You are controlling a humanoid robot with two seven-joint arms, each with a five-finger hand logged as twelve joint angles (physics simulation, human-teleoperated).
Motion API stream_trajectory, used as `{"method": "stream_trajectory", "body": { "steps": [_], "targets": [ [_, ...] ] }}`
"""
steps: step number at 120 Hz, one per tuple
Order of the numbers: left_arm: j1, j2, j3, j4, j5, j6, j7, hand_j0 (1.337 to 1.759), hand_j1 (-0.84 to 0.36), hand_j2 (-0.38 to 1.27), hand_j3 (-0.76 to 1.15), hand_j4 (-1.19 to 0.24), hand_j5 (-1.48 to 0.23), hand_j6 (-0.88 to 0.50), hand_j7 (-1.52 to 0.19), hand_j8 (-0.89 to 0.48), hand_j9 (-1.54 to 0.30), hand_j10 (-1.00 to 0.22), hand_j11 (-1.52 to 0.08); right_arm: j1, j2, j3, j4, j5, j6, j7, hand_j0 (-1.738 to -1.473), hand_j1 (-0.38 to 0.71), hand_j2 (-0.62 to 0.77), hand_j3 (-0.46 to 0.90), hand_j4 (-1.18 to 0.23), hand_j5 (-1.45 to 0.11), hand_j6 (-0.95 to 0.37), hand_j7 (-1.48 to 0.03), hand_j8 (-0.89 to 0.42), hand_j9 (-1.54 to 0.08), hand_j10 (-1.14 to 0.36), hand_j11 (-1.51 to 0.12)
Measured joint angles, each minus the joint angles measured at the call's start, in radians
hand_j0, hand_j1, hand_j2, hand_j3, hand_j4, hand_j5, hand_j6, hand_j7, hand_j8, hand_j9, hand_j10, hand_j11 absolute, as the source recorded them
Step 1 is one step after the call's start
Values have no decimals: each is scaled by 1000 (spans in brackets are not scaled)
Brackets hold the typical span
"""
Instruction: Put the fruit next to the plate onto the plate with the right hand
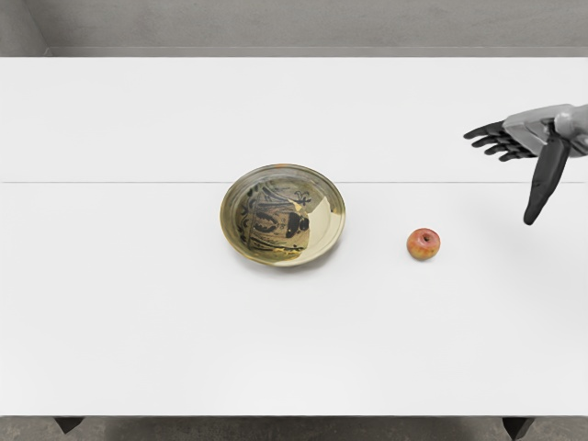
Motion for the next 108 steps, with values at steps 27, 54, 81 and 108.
{"method": "stream_trajectory", "body": {
  "steps": [27,54,81,108],
  "targets": [
    [0,0,0,0,0,0,0,1658,349,0,0,0,0,0,0,0,0,0,0,8,6,5,2,5,0,-6,-1658,-349,0,0,-5,-1,-6,0,-5,0,-4,0],
    [0,0,0,0,0,0,0,1658,349,0,0,0,0,0,0,0,0,0,0,77,4,9,142,5,0,-95,-1658,-349,0,0,-5,-1,-6,0,-5,0,-4,0],
    [0,0,0,0,0,0,0,1658,349,0,0,0,0,0,0,0,0,0,0,86,6,8,277,-43,0,-107,-1658,-349,0,0,-4,-1,-6,0,-5,0,-3,0],
    [0,0,0,0,0,0,0,1658,349,0,0,0,0,0,0,0,0,0,0,61,32,8,351,-125,0,-109,-1658,-349,0,0,-4,-1,-6,0,-5,0,-3,0]
  ]
}}
